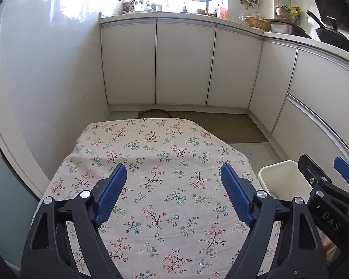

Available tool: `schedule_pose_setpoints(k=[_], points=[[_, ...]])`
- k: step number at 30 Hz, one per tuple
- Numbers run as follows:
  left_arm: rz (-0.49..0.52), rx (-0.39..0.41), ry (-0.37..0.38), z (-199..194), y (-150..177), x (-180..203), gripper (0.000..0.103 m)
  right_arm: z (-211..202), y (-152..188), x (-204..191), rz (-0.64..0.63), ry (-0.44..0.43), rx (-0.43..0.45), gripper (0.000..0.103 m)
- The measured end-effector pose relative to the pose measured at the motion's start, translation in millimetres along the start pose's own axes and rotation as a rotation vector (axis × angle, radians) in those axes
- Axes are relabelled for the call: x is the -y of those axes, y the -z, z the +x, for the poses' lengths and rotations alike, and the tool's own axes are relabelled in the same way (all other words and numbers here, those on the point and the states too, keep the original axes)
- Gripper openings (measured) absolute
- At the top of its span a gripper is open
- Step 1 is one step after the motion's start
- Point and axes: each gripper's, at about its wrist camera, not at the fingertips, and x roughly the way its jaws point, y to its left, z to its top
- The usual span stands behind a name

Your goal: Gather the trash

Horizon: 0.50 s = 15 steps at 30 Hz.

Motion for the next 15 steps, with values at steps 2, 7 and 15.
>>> schedule_pose_setpoints(k=[2,7,15], points=[[0.002,-0.001,0.005,0.1,-0.3,-0.4,0.078,0.5,0.3,0.2,0.0,0.001,-0.002,0.096],[0.004,-0.003,0.004,-0.4,-1.0,-0.7,0.083,1.4,0.2,0.2,-0.002,0.008,-0.002,0.096],[-0.018,-0.014,-0.035,0.1,-2.6,-3.4,0.096,2.2,0.4,0.5,-0.011,0.027,-0.001,0.096]])
